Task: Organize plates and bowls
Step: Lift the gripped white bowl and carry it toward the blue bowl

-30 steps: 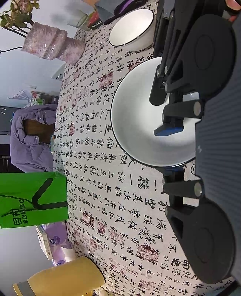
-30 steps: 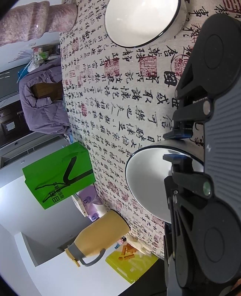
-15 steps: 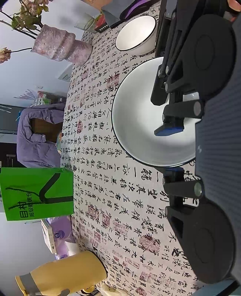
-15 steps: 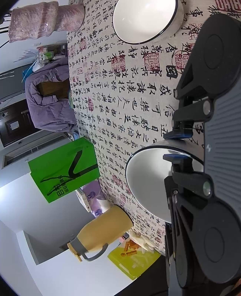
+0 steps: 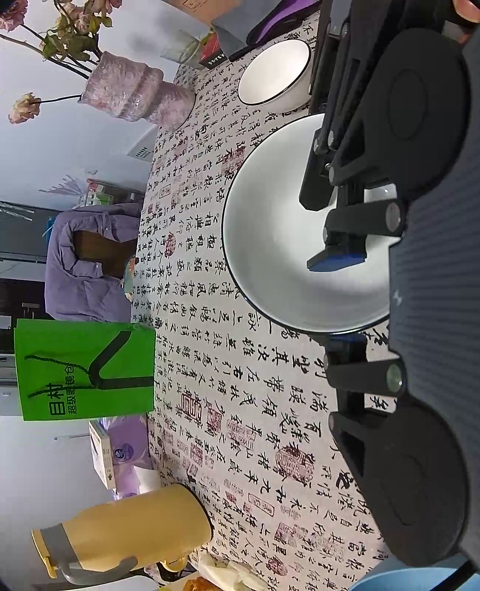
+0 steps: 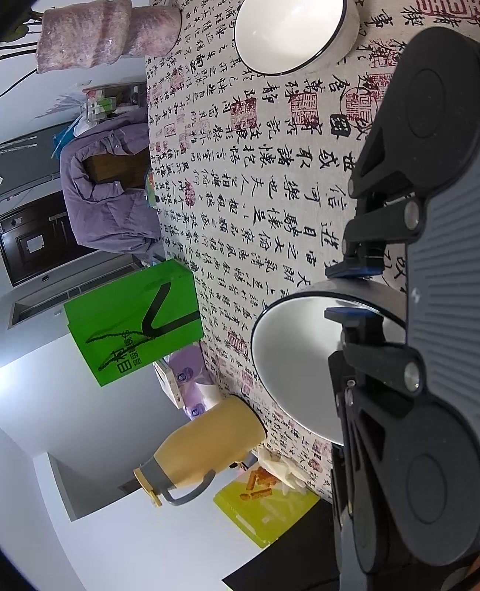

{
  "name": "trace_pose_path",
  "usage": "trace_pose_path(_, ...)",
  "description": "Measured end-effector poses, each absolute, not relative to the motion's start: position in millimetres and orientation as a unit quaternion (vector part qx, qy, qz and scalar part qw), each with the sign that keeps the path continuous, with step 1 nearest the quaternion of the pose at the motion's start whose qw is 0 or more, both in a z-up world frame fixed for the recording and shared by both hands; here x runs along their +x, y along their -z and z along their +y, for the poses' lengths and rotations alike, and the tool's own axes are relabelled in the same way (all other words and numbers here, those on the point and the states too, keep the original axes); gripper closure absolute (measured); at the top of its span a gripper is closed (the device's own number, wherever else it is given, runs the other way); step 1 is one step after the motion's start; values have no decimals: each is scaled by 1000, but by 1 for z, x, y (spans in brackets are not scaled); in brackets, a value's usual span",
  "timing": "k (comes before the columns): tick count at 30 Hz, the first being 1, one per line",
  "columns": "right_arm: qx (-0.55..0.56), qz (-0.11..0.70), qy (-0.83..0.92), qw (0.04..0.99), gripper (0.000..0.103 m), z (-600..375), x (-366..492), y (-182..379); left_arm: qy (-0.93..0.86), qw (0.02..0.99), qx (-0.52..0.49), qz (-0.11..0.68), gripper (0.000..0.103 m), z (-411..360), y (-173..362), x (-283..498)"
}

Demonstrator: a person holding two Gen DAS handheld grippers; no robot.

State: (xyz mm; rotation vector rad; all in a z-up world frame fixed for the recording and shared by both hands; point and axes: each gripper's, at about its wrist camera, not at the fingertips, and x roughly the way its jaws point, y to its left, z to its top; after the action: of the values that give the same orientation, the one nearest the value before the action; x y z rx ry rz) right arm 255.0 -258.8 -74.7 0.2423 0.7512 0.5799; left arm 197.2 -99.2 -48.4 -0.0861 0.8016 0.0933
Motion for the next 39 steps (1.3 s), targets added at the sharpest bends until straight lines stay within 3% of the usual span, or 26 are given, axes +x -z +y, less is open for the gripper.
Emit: trace_pose_path(39,94,350,-299,883,87,-211,214,50,-60,929,-66,359,72,-52,25,148)
